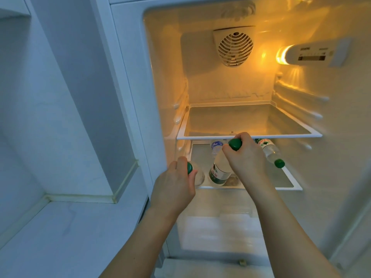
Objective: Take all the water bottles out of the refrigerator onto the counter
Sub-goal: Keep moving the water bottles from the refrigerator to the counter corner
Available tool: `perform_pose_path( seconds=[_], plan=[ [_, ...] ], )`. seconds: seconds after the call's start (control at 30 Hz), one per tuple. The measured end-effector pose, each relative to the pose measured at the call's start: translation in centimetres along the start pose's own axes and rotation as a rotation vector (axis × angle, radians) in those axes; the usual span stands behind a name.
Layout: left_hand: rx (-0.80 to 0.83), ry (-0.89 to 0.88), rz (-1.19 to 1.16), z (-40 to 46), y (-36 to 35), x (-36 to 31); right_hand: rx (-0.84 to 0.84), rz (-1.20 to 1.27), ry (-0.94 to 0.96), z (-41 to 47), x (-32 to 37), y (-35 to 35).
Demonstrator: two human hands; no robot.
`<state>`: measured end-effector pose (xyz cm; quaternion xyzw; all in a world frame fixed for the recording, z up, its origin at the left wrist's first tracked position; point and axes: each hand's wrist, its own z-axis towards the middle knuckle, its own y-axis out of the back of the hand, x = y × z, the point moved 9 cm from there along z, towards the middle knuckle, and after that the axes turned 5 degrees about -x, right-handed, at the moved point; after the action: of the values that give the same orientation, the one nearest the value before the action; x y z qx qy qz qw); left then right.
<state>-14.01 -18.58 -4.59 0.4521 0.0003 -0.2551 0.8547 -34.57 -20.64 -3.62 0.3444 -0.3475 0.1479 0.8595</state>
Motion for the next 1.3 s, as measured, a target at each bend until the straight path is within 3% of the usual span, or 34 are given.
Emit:
perform_pose_path(
  seconds=[0.2,0.5,0.7,1.3],
  plan=[
    [-0.052,0.015,0.021,-0.3,3.2,0.2,0.023,-0.094,0.012,-1.4,1.5,2.2],
    [0.017,0.190,-0.028,-3.1,6.1,2.8,0.255,-0.292,0.119,-5.7,5.2,2.2],
    [0.026,0.284,-0.049,-7.5,8.1,5.9,0.467,-0.284,0.112,-10.5,7.2,0.1],
    [0.102,0.612,0.131,-22.0,14.0,17.3,0.867,-0.193,0.282,-25.0,15.7,-9.4]
  ],
)
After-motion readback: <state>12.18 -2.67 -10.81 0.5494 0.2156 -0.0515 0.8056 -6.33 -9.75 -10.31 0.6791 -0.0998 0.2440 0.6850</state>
